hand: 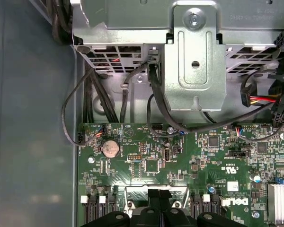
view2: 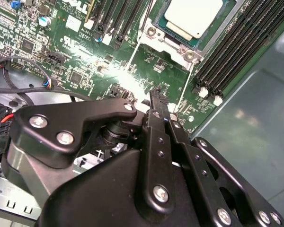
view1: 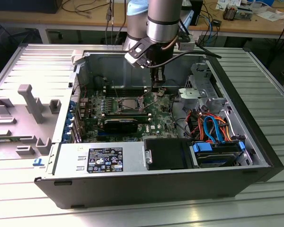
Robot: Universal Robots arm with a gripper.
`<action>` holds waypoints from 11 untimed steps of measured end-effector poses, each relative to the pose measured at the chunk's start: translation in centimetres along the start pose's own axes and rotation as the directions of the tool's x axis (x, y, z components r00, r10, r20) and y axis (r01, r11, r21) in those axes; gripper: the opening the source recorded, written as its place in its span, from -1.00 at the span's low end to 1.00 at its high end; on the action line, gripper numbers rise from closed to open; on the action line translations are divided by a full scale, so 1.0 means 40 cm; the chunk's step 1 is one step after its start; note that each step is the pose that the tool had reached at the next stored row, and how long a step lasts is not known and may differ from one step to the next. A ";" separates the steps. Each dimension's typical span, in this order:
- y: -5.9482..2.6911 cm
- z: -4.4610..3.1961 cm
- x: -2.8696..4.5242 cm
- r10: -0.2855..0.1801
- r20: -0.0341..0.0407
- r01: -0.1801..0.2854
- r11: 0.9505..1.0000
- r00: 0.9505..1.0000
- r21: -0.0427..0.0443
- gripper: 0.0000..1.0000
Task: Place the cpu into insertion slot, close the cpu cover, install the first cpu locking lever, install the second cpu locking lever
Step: 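Close the cpu cover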
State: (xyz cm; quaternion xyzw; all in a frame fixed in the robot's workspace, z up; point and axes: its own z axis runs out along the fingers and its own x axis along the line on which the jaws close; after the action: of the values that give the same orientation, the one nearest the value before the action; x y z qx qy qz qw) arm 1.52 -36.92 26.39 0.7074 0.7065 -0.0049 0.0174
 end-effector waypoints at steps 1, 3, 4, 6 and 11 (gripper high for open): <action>0.000 0.000 0.000 0.000 0.000 0.000 1.000 1.000 0.000 -0.79; 0.000 0.000 0.000 0.000 0.000 0.000 1.000 1.000 0.000 -0.79; 0.000 0.000 0.000 0.000 0.000 0.000 1.000 1.000 0.000 -0.79; 0.000 0.000 0.000 0.000 0.000 0.000 1.000 1.000 0.000 -0.79; 0.005 0.000 0.000 0.000 0.000 0.000 1.000 1.000 0.000 -0.79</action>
State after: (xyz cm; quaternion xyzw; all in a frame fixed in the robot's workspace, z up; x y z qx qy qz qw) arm 1.71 -36.91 26.39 0.7074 0.7066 -0.0051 0.0174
